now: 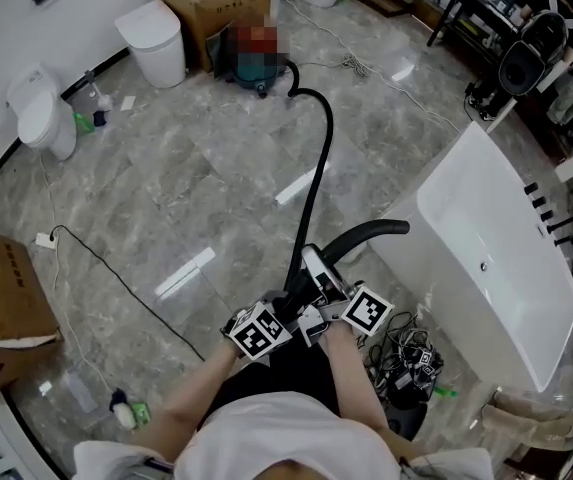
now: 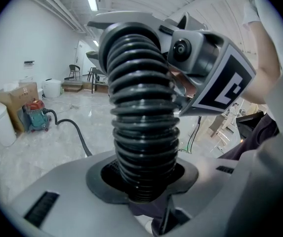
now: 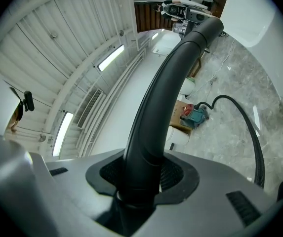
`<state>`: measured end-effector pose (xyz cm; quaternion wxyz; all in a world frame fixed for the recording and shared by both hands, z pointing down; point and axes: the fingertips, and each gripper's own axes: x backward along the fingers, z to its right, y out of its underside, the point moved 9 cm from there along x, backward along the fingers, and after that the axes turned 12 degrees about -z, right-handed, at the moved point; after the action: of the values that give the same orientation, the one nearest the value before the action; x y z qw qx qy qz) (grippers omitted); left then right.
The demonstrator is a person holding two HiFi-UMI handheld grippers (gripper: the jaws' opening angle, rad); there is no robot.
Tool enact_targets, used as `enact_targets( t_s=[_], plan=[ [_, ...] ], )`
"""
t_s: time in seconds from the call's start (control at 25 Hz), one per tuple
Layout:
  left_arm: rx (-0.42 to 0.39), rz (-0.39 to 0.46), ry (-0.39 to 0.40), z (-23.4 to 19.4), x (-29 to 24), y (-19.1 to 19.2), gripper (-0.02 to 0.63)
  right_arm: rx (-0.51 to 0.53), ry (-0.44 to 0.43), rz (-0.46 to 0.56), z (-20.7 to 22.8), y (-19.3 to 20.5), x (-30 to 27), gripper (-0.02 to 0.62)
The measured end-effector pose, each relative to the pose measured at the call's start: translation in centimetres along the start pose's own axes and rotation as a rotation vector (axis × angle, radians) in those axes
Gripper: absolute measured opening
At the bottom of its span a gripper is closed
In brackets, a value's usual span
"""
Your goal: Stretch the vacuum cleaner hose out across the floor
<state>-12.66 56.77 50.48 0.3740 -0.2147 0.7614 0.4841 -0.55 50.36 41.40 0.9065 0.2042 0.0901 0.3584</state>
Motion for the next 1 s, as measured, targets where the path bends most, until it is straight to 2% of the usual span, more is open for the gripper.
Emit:
enact_targets(
  t_s=[0.48, 0.76, 1.0],
  plan=[
    [-0.005, 0.013, -0.019, 9.6, 5.5, 9.8, 0.156, 0.007, -0.014, -0.009, -7.1, 12.2, 4.1, 0.16],
    [-0.021, 0.017, -0.003, 13.9, 6.8, 13.2, 0.156, 0.024, 0.005, -0.009, -9.4, 16.8, 6.7, 0.16],
    [-0.047, 0.022, 0.007, 15.6, 7.6, 15.6, 0.156, 0.034, -0.003, 0.005, -10.7, 19.4, 7.4, 0.16]
  ],
)
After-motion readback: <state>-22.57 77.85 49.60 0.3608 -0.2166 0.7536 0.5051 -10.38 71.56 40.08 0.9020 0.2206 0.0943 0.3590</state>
